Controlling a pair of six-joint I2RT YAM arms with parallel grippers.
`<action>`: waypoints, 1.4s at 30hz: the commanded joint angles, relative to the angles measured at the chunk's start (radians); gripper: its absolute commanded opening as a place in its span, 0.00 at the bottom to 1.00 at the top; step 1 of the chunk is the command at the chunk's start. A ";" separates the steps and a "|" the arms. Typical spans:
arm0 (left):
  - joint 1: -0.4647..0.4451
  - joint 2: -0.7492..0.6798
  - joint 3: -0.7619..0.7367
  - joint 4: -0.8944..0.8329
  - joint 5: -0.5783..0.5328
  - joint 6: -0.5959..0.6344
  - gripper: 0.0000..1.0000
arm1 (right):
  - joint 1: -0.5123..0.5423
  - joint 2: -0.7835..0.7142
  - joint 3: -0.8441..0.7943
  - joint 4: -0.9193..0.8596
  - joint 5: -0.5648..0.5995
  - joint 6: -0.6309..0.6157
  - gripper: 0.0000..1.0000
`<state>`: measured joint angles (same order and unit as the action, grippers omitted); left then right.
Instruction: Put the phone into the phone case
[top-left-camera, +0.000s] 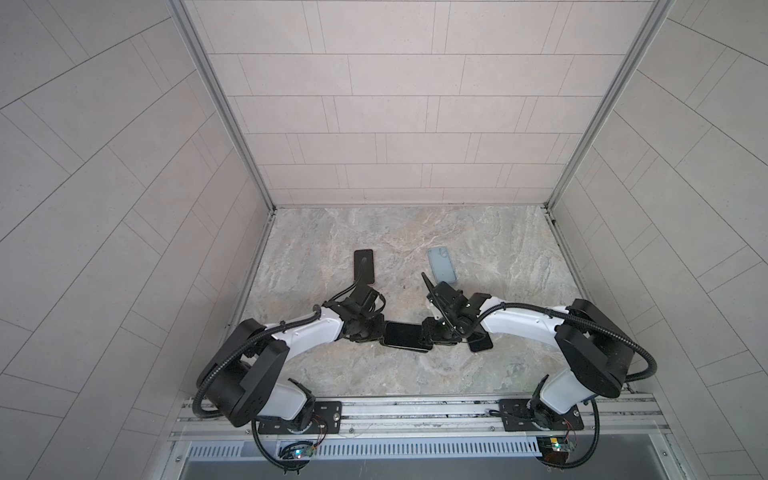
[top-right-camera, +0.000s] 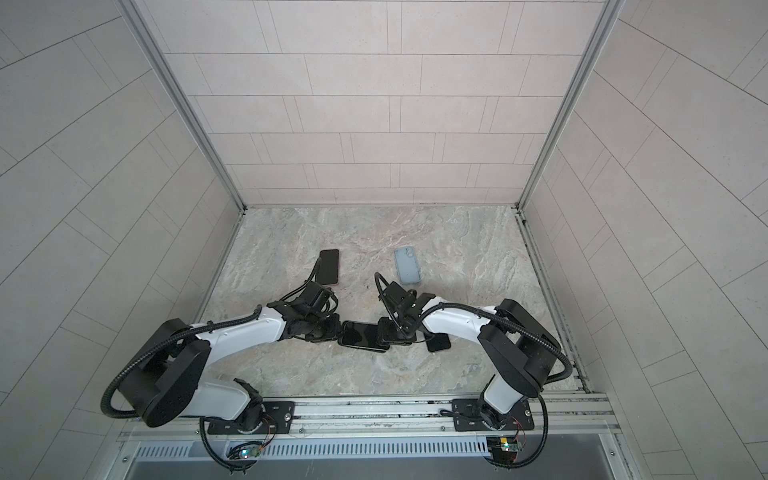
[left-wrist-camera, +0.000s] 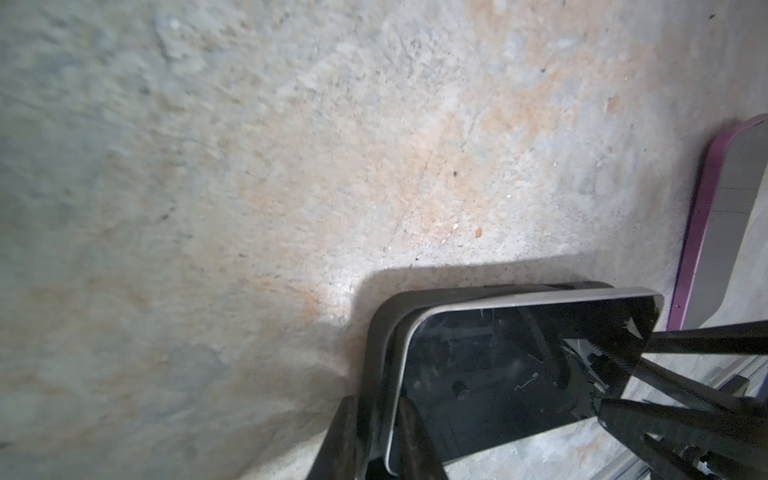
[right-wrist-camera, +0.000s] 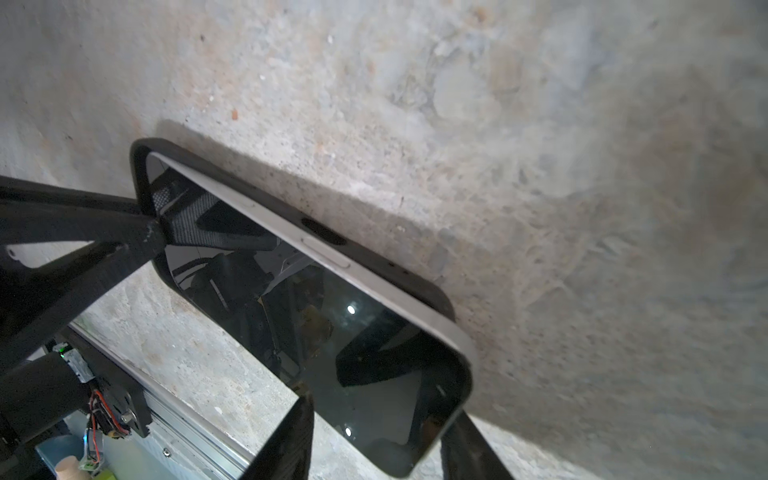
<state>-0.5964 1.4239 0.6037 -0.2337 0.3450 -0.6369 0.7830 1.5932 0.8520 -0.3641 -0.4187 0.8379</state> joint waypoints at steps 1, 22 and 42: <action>-0.006 0.018 -0.003 -0.018 -0.009 0.012 0.11 | 0.005 -0.002 0.021 0.012 -0.004 -0.021 0.58; -0.007 -0.010 0.010 -0.016 0.012 -0.001 0.00 | 0.005 -0.055 0.001 -0.004 0.042 -0.017 0.48; -0.006 -0.006 0.042 -0.033 0.013 -0.001 0.32 | 0.005 -0.064 -0.006 -0.031 0.063 -0.022 0.37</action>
<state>-0.5980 1.4155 0.6224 -0.2489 0.3569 -0.6388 0.7849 1.5555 0.8555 -0.3927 -0.3664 0.8162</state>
